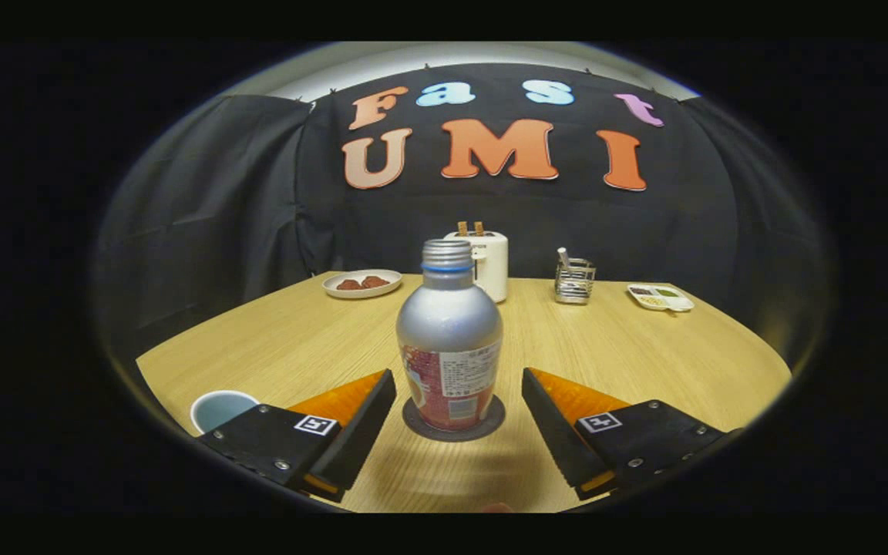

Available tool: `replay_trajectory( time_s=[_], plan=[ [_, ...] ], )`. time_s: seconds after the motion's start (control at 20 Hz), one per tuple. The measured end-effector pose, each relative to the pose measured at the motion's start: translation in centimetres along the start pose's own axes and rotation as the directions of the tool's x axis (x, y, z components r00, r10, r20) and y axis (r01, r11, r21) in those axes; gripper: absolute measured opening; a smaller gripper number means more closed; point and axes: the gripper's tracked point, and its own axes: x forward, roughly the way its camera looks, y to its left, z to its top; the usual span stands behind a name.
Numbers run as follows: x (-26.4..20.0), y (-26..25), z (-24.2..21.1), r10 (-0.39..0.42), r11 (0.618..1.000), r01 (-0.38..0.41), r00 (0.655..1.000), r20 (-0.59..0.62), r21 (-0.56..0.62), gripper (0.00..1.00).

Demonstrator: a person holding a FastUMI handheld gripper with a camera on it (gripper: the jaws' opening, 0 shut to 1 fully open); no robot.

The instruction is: Take the bottle from table, then pour the juice into the cup, finally place the bottle on the coaster

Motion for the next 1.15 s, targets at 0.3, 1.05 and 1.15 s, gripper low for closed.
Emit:
replay_trajectory(
  time_s=[0.3, 1.05, 1.15],
  plan=[
    [-5.9, -3.8, 2.6, -0.091, 0.996, 0.091, 0.995, 0.034, -0.01, 0.98],
    [-17.9, -9.6, 6.2, -0.267, 0.964, 0.263, 0.952, 0.152, 0.049, 0.97],
    [-17.7, -9.4, 6.1, -0.269, 0.963, 0.262, 0.951, 0.155, 0.062, 0.97]
  ],
)
